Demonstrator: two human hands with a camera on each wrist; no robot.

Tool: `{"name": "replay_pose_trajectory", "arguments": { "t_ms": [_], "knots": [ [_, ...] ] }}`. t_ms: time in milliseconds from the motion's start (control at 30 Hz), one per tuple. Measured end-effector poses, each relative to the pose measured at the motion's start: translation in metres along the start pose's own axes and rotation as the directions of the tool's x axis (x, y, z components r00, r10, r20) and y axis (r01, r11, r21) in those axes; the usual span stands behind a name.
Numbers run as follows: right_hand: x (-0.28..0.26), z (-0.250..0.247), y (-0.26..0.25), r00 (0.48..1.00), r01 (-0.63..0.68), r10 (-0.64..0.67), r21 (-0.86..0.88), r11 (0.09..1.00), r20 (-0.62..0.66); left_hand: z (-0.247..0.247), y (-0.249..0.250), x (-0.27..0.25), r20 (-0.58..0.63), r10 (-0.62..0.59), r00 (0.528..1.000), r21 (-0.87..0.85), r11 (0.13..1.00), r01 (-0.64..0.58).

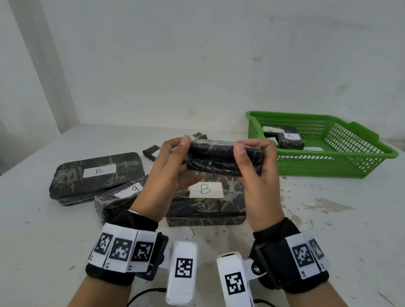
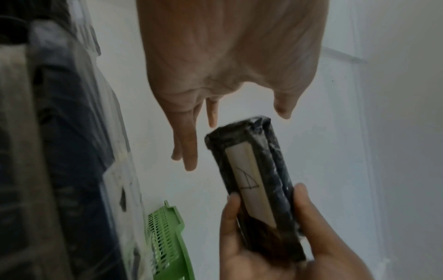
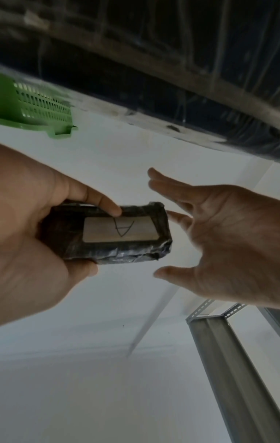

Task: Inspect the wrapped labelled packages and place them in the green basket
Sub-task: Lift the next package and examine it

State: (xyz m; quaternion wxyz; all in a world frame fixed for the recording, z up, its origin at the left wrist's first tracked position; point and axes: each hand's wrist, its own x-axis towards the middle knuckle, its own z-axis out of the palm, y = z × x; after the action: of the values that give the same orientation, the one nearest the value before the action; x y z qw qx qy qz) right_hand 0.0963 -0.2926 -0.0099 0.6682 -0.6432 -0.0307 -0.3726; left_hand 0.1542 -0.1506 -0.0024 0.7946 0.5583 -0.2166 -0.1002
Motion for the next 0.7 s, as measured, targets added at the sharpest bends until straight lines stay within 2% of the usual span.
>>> {"name": "replay_pose_trajectory", "arguments": {
  "t_ms": [167, 233, 300, 367, 433, 567, 700],
  "knots": [
    [0.006, -0.007, -0.001, 0.994, -0.062, 0.053, 0.092, 0.994, 0.096, -0.003, 0.002, 0.002, -0.03, 0.0, 1.0, -0.045, 0.999, -0.002],
    [0.009, -0.008, -0.001, 0.986, -0.154, 0.143, 0.134, 0.979, 0.087, -0.006, 0.0, 0.003, -0.054, 0.034, 0.998, -0.047, 0.998, -0.037],
    [0.011, -0.008, -0.001, 0.955, -0.294, 0.277, 0.213, 0.932, 0.106, -0.009, -0.002, 0.005, -0.074, 0.071, 0.995, -0.048, 0.996, -0.075],
    [0.011, -0.008, 0.0, 0.927, -0.373, 0.347, 0.238, 0.897, 0.144, -0.011, -0.003, 0.006, -0.08, 0.102, 0.992, -0.036, 0.994, -0.105],
    [0.011, -0.008, 0.002, 0.924, -0.38, 0.351, 0.263, 0.887, 0.154, -0.011, -0.002, 0.006, -0.07, 0.117, 0.991, -0.014, 0.993, -0.118],
    [0.009, -0.008, 0.004, 0.94, -0.326, 0.277, 0.292, 0.899, 0.198, -0.007, -0.001, 0.004, -0.037, 0.085, 0.996, 0.024, 0.996, -0.084],
    [0.008, -0.006, 0.001, 0.927, -0.358, 0.288, 0.331, 0.873, 0.241, -0.009, -0.003, 0.005, -0.077, 0.119, 0.99, 0.022, 0.993, -0.117]
  ]
}}
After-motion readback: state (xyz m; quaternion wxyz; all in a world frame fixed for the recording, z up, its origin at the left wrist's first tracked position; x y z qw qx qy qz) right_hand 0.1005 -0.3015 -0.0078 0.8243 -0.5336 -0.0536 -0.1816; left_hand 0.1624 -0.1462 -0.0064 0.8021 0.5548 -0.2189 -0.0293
